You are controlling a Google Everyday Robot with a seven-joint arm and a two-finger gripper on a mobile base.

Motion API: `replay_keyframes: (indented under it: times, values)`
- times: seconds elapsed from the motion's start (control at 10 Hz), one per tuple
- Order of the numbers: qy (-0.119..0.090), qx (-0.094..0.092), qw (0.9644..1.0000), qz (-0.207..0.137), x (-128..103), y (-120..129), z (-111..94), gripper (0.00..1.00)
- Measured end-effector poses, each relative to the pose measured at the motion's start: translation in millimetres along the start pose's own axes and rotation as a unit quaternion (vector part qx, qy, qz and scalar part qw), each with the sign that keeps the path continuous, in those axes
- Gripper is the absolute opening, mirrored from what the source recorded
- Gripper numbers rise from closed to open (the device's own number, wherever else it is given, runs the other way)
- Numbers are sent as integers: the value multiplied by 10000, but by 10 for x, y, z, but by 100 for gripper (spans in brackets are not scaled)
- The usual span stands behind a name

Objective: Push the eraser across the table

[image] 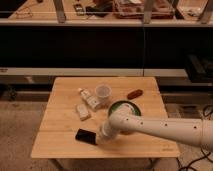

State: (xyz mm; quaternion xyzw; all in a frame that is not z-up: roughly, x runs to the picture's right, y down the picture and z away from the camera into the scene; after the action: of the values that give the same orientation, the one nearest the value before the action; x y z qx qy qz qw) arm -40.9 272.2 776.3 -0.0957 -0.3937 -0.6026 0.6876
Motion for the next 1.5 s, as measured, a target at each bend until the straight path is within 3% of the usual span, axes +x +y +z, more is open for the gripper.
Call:
replay_keyframes:
  times: [0.2,0.4,0.5,0.8,1.1,1.5]
  values:
    - [-26,-36,10000,4,5,-53,50,0]
    - [-8,-112,9998,175,61,34,42,0]
    - [25,-255,9993,277,105,169,25,0]
    - [37,-348,9984,446,147,257,26,0]
    - [54,-284,9987,416,170,111,32,0]
    - [-74,-196,9993,312,96,-122,156,0]
